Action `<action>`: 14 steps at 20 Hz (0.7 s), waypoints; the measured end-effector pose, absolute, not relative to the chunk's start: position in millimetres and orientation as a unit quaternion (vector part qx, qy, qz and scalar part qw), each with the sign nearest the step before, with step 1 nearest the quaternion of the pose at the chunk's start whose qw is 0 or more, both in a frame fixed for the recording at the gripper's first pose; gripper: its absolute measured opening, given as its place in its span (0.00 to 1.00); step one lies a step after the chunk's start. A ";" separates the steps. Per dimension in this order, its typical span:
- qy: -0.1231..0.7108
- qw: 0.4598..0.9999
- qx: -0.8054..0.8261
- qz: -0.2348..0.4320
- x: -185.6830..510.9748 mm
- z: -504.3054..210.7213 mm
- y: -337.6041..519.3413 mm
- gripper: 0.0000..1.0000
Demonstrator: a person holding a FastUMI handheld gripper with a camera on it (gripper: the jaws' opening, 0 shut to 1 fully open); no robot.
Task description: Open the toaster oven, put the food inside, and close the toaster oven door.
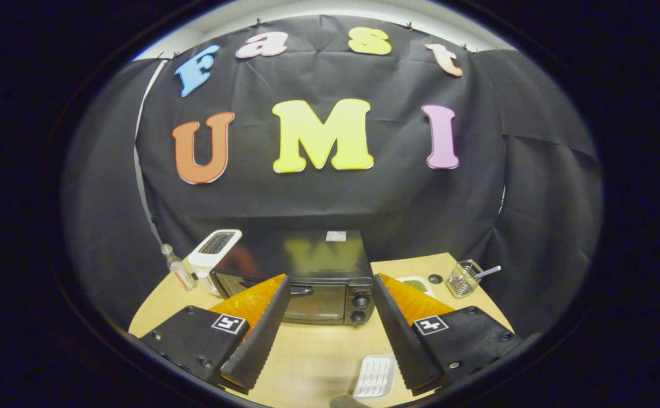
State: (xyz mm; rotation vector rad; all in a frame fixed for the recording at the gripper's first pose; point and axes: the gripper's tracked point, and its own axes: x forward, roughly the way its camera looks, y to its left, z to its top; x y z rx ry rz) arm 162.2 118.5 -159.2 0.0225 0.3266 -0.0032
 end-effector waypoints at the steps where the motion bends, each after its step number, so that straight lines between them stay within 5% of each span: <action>1: 0.147 0.989 0.012 -0.008 154.5 -138.9 105.1 0.93; 14: 0.015 0.997 -0.049 -0.060 46.9 40.9 -31.5 0.99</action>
